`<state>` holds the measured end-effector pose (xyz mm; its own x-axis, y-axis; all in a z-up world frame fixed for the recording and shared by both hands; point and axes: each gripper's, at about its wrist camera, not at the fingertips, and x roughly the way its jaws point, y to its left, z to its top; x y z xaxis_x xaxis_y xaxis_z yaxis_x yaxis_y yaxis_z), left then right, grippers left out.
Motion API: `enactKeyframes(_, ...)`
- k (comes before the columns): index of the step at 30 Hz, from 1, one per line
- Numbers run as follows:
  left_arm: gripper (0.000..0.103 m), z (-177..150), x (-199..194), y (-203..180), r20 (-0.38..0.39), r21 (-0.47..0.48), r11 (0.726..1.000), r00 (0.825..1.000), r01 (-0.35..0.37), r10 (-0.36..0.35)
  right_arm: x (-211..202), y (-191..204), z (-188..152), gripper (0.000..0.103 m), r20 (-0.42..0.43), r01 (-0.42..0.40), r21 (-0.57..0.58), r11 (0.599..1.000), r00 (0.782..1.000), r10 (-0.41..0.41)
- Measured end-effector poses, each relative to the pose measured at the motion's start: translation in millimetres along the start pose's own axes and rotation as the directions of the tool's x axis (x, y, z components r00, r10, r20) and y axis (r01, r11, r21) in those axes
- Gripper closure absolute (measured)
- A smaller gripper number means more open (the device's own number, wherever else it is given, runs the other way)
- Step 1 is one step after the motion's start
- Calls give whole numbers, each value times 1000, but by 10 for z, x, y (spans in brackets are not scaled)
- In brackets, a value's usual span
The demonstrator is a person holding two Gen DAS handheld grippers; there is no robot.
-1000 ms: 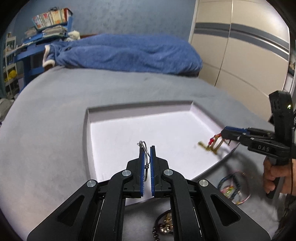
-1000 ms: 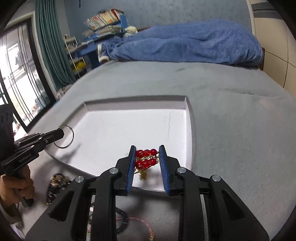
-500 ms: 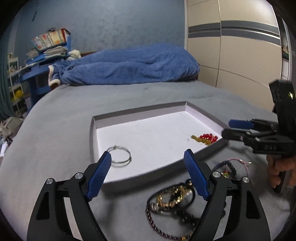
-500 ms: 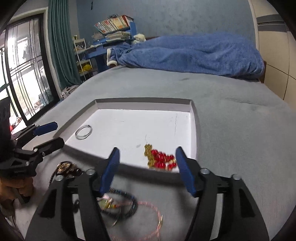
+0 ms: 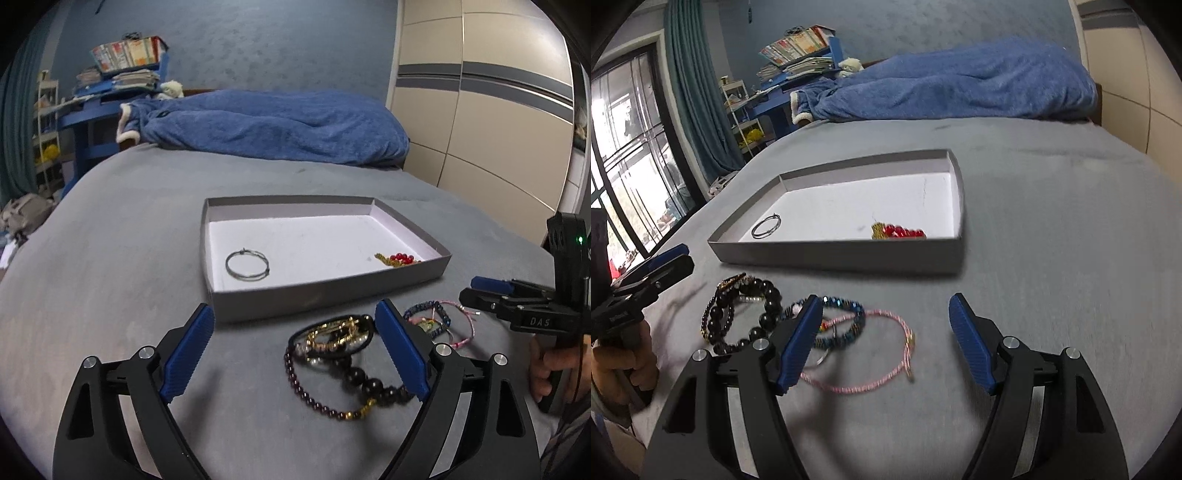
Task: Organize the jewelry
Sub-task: 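Reach the left tool into the pile and grasp the black hair tie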
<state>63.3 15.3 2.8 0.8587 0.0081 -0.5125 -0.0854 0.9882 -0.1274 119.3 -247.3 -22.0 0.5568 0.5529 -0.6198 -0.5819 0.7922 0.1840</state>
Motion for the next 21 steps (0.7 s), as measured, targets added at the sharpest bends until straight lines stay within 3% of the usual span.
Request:
enactKeyframes(16,14,-28,39,4,-16,-8,1000,1000,25,-25,-5,8,-66,33,-35,32,9,999,999,-31)
enactKeyframes(21,14,-38,59,-32,-23,5,1000,999,27,-27,31,18,-67,41,-54,39,3,999,998,-38)
